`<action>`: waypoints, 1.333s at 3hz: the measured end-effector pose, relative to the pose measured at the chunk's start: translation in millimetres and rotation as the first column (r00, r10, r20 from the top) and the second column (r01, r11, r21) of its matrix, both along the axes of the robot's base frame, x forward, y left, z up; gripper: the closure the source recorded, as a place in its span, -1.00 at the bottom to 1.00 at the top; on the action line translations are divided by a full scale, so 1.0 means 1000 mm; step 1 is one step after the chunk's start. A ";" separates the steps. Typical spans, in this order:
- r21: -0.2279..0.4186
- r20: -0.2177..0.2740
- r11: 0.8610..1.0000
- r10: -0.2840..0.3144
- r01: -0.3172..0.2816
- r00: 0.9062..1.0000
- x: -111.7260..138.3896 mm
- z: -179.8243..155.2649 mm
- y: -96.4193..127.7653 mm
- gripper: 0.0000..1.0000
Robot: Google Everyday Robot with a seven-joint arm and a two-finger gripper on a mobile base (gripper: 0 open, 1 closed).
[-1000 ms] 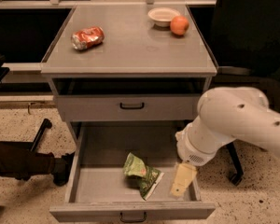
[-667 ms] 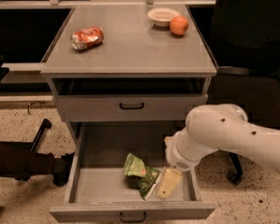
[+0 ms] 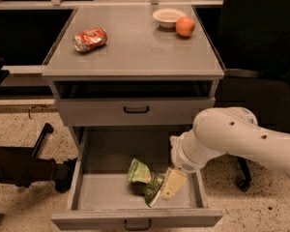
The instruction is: Pick green jalapeno chip bag from middle drawer and place on counter
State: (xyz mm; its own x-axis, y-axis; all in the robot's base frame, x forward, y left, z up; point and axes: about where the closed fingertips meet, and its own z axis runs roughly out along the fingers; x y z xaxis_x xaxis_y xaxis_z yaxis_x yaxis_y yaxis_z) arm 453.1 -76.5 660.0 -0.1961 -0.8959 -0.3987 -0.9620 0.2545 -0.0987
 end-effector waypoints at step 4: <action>0.242 -0.095 0.970 0.034 -0.010 0.995 0.035 -0.174 0.057 -1.00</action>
Offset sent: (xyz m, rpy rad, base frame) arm 0.0522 0.0482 -0.2065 0.2958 0.1411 -0.0041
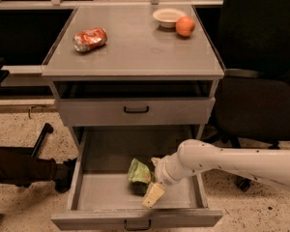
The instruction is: Pick green jalapeno chip bag from middle drawer and place on counter
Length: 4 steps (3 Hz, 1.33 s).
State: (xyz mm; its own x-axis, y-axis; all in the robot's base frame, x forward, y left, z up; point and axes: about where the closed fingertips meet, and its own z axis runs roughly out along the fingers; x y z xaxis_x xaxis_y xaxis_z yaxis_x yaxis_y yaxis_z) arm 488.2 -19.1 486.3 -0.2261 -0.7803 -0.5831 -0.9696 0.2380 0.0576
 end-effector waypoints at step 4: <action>0.010 -0.006 1.000 0.025 -0.025 1.000 0.005 -0.066 0.027 -1.00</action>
Offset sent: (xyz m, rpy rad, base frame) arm 0.0029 0.0671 -0.1384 -0.0039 0.0209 0.0851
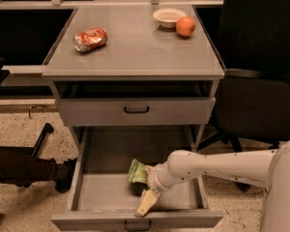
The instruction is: Pick green jalapeno chip bag from middle drawer and place on counter
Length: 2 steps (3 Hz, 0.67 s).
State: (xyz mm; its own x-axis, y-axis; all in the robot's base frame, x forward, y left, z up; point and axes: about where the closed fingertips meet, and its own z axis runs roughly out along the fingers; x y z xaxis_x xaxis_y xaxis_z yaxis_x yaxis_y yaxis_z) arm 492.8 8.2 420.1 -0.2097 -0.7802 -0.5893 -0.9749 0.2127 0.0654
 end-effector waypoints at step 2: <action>0.017 0.057 1.000 0.014 -0.015 0.998 0.009 0.051 0.011 -1.00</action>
Offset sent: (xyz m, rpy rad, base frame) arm 0.0154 0.0185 0.0852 0.0221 -0.0968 0.0263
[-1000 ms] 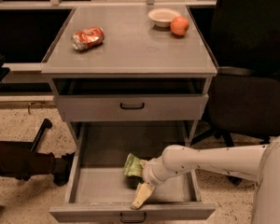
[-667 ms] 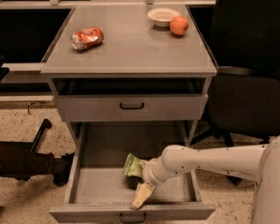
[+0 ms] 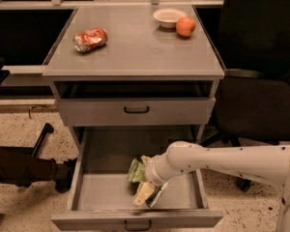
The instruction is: Pick green jalapeno chip bag from middle drawer and place on counter
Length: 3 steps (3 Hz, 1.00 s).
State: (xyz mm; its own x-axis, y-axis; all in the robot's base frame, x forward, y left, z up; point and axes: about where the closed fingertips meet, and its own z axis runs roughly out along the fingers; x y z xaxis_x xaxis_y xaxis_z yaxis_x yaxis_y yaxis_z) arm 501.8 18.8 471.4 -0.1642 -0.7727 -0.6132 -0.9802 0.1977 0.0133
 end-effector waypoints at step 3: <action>-0.009 0.047 0.999 -0.053 0.053 0.998 0.023 -0.052 -0.029 -1.00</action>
Offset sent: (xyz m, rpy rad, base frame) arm 0.0183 -0.0426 -0.0702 0.0030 -0.0374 -0.0825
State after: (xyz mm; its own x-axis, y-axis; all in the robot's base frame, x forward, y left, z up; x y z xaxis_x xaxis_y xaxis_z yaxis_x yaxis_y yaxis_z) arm 524.9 -10.4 419.2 -0.1764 -0.7699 -0.6133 -0.9679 0.2490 -0.0343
